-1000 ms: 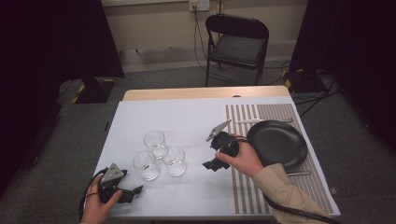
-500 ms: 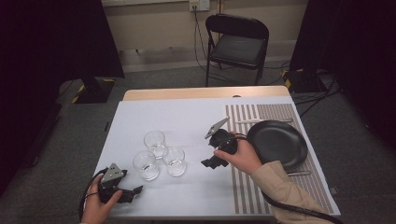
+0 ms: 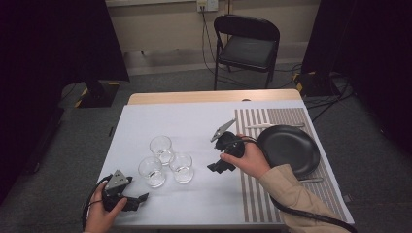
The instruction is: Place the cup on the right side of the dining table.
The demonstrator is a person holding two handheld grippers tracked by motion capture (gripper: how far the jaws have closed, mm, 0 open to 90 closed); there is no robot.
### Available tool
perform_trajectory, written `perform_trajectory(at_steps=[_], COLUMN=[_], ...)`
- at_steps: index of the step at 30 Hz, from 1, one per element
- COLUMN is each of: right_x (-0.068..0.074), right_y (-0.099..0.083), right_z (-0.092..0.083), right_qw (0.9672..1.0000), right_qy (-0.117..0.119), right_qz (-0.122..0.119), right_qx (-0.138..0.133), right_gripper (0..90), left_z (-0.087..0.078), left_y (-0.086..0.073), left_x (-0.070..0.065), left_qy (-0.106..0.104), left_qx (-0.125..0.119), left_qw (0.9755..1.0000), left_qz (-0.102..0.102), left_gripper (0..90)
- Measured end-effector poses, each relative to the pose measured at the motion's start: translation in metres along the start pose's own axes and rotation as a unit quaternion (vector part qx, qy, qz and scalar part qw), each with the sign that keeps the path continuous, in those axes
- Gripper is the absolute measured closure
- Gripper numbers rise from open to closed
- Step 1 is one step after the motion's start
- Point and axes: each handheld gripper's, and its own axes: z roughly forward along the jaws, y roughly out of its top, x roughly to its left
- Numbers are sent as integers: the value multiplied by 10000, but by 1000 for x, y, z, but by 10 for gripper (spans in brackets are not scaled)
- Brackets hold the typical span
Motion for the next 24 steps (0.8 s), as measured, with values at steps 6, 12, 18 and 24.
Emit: perform_trajectory(at_steps=[6,12,18,24], right_x=[0,0,0,0], right_y=[4,9,13,18], right_z=[1,1,2,0], right_qw=[10000,10000,10000,10000], right_qy=[-1,32,40,33], right_qz=[-49,-42,-79,-80], right_qx=[0,-13,-12,-44], right_gripper=[139,139,139,139], left_z=[0,0,0,0], left_y=[0,0,0,0], left_x=[0,0,0,0], left_qy=[0,7,-3,2], left_qx=[-2,5,-3,-1], left_qw=[10000,10000,10000,10000], left_qz=[0,2,0,-4], left_gripper=[81,80,81,81])
